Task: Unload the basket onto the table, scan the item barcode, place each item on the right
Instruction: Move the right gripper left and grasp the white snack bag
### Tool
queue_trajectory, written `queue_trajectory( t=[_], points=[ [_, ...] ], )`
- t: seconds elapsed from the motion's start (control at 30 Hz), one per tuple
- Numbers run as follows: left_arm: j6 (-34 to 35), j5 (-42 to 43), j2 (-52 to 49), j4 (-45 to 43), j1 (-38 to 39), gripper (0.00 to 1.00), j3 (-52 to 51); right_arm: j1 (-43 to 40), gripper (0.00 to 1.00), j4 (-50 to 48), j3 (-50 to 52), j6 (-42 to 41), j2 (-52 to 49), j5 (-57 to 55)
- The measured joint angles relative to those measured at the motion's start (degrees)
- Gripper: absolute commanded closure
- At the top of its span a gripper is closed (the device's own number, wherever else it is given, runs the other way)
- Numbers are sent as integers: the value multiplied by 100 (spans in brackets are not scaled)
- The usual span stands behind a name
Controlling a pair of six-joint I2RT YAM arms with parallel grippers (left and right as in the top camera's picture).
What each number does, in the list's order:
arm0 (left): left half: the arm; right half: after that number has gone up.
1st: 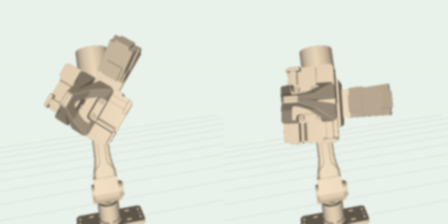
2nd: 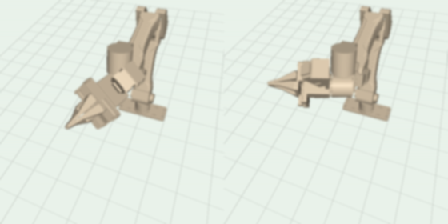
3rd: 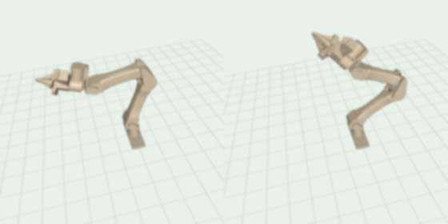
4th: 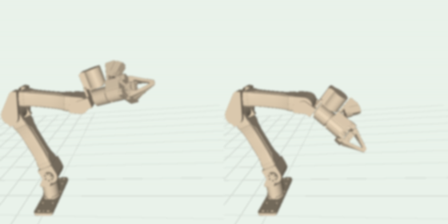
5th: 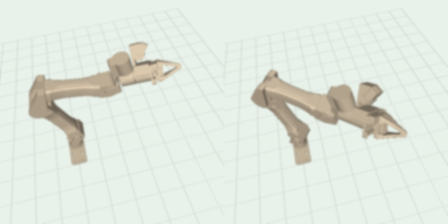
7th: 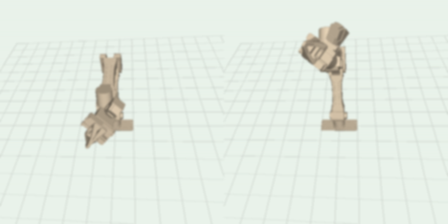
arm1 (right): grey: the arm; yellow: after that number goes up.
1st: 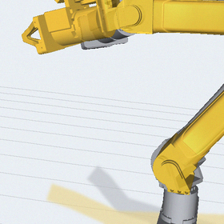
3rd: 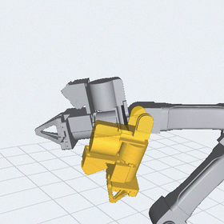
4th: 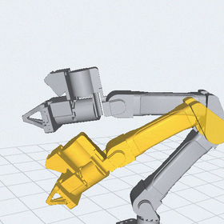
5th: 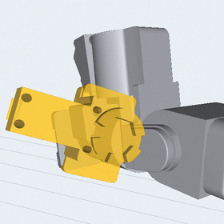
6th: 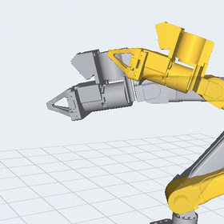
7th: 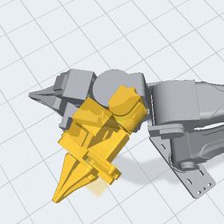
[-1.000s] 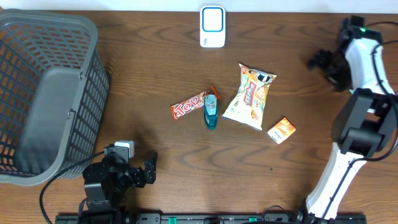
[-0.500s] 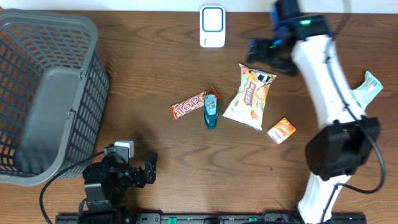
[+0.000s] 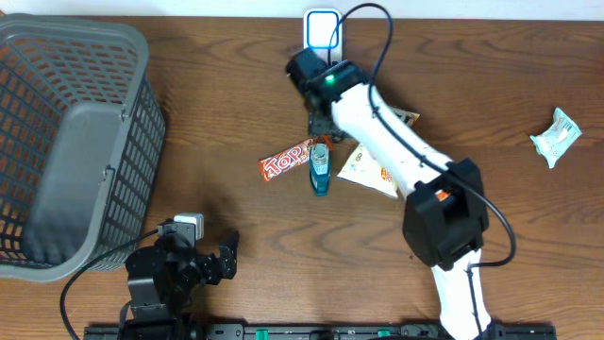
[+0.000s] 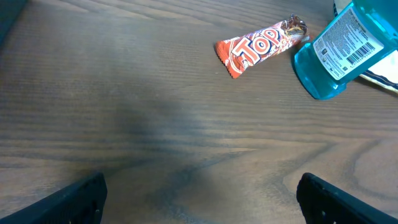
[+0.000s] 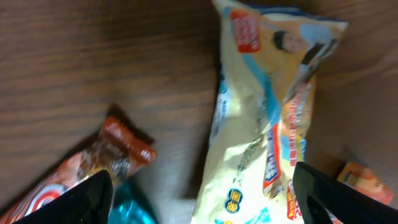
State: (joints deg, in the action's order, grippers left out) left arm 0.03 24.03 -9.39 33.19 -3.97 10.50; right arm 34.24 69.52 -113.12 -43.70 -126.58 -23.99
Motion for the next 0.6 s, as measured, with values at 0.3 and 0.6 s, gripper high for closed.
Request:
queue_trajectory(
  t=[0.3,0.6],
  points=[
    [0,0,0,0,0,2,0,-249,13,120,0,-299,-173,-393],
    [0,0,0,0,-2,2,0,-306,23,553,4,-302,-1016,-240]
  ],
)
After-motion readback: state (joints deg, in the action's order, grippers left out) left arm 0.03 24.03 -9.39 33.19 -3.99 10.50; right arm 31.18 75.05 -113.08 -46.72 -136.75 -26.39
